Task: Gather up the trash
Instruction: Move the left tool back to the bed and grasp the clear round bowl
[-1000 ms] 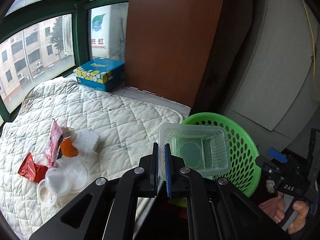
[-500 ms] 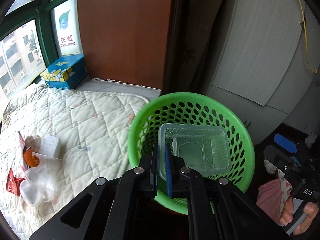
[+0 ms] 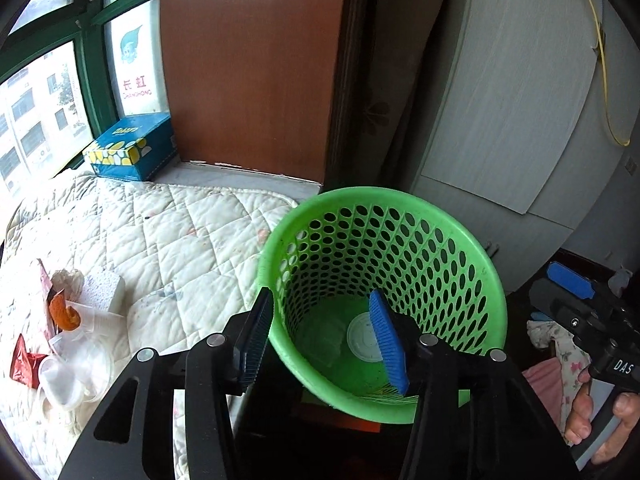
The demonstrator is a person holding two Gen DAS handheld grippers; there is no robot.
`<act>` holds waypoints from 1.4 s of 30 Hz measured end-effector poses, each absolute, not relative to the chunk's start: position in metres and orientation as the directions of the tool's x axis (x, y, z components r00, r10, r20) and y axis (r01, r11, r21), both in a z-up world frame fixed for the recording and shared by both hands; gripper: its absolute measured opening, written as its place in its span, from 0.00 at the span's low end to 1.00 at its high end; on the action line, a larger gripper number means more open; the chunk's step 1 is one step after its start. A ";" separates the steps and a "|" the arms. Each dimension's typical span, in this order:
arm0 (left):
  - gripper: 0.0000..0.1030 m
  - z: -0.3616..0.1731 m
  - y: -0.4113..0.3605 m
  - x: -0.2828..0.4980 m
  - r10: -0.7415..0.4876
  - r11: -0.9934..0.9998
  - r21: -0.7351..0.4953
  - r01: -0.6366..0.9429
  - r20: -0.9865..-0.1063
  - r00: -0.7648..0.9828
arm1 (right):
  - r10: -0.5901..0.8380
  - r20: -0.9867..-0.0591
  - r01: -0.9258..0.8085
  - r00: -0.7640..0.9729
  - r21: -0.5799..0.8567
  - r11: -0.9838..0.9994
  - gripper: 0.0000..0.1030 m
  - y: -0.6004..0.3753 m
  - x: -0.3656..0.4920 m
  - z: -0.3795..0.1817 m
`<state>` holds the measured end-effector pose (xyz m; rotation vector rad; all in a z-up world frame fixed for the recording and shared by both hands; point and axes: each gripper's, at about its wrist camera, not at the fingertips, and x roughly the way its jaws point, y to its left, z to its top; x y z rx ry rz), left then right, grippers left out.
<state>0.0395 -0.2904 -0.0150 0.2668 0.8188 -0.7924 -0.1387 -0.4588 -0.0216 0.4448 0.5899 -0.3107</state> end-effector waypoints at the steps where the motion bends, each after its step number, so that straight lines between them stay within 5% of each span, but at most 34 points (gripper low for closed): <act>1: 0.47 -0.014 -0.286 0.041 -0.524 0.695 -0.078 0.714 -0.736 0.429 | -0.154 -0.595 0.400 0.789 0.308 0.863 0.94 -0.457 -0.137 -0.021; 11: 0.48 -0.012 -0.222 0.054 -0.456 0.781 -0.053 0.622 -0.730 0.509 | -0.089 -0.592 0.319 0.801 0.296 0.900 0.94 -0.430 -0.111 -0.014; 26: 0.67 -0.038 -0.089 0.097 -0.260 0.910 0.013 0.414 -0.760 0.596 | 0.051 -0.584 0.154 0.810 0.295 0.943 0.94 -0.365 -0.058 -0.006; 42: 0.72 -0.089 -0.054 0.158 -0.182 0.893 0.093 0.440 -0.820 0.543 | 0.122 -0.622 0.078 0.774 0.284 0.956 0.94 -0.320 -0.021 -0.012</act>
